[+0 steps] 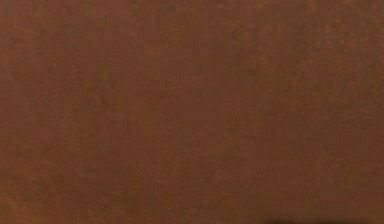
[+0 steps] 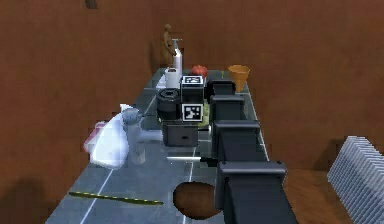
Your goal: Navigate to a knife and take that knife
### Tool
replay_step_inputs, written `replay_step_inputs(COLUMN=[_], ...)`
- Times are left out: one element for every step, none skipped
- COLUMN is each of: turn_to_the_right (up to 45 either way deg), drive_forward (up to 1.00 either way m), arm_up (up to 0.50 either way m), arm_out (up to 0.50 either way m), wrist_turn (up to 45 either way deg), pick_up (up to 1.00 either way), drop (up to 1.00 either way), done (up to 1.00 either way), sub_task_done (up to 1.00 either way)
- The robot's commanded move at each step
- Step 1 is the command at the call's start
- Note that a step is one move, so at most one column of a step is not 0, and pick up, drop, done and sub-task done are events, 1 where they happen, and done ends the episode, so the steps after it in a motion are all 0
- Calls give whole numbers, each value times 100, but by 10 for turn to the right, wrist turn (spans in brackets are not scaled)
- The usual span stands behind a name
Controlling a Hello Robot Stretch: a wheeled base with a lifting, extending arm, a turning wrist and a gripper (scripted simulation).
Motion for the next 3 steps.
replay_step_inputs(turn_to_the_right=[0, 0, 0], drive_forward=[0, 0, 0], arm_up=[0, -14, 0], arm_out=[0, 0, 0], wrist_turn=[90, 0, 0], pick_up=[0, 0, 100], drop=[0, 0, 0], done=[0, 0, 0], sub_task_done=[0, 0, 0])
